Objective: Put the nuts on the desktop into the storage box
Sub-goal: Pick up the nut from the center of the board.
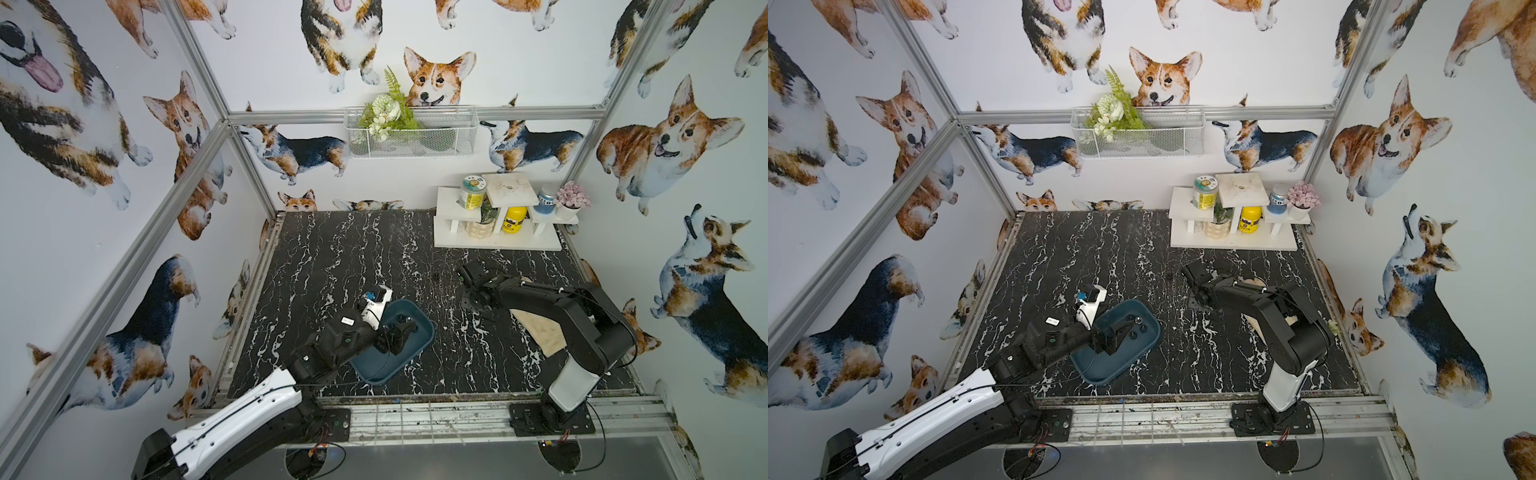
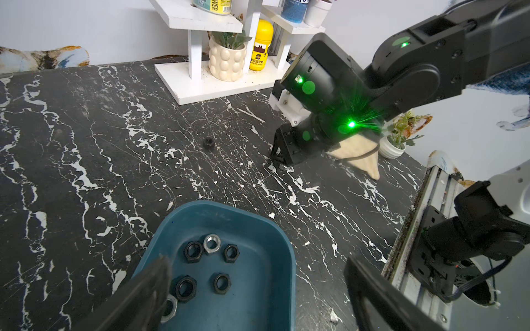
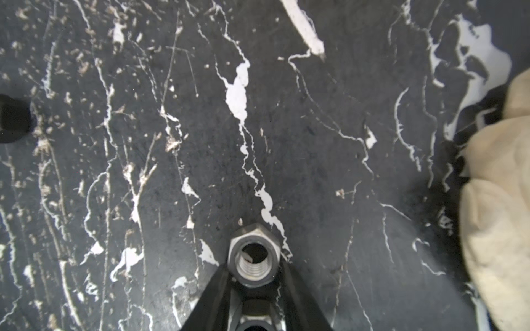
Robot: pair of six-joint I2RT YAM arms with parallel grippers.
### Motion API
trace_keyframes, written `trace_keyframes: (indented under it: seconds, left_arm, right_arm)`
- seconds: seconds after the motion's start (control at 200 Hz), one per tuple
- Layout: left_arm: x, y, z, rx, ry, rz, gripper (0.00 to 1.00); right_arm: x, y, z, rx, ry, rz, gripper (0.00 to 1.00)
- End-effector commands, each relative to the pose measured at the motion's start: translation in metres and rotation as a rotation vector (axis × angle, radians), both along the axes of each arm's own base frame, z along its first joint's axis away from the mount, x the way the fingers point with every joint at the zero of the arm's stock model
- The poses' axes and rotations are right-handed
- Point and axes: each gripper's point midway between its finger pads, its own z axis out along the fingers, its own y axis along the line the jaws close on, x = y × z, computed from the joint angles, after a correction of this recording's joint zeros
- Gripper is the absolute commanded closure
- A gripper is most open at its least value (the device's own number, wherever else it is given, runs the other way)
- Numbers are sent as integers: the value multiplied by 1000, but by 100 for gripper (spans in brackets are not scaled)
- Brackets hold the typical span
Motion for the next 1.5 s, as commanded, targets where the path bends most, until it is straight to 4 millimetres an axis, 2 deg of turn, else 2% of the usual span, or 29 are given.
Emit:
trace_keyframes:
  seconds: [0.0,0.085,0.17,0.31,0.505,0.671,0.726,0.961,1.086,1.136,1.381,1.496]
  left_arm:
    - [0,0,2,0,-14,-4,0]
    - [0,-1,0,-3,-16,-8,0]
    - [1,-3,1,0,-10,-10,0]
    - [2,-5,-2,5,-6,-17,0]
    - [3,-5,4,-10,-15,-8,0]
    - [3,-2,3,-17,-10,6,0]
    - [2,-1,2,-22,-10,5,0]
    - [2,2,5,-19,-24,14,0]
    - [1,2,3,-17,-18,11,0]
    - [2,1,2,-17,-16,12,0]
    - [3,-8,7,-36,54,-16,0]
    - [7,-14,11,-57,122,-25,0]
  right_arm:
    - [-15,1,-5,17,66,24,65]
    - [-18,1,-1,25,66,19,64]
    - [-22,0,2,33,77,16,54]
    - [-28,1,2,50,83,19,52]
    - [-32,-2,-11,28,104,29,59]
    - [-25,-3,-11,12,82,30,65]
    - [-21,-4,-10,-1,70,32,71]
    - [-14,-5,-12,-22,55,29,70]
    - [-13,1,-11,-11,49,87,74]
    - [-12,2,-10,-15,46,109,80]
    - [-16,4,4,-11,18,185,79]
    - [-20,17,19,29,-41,262,76]
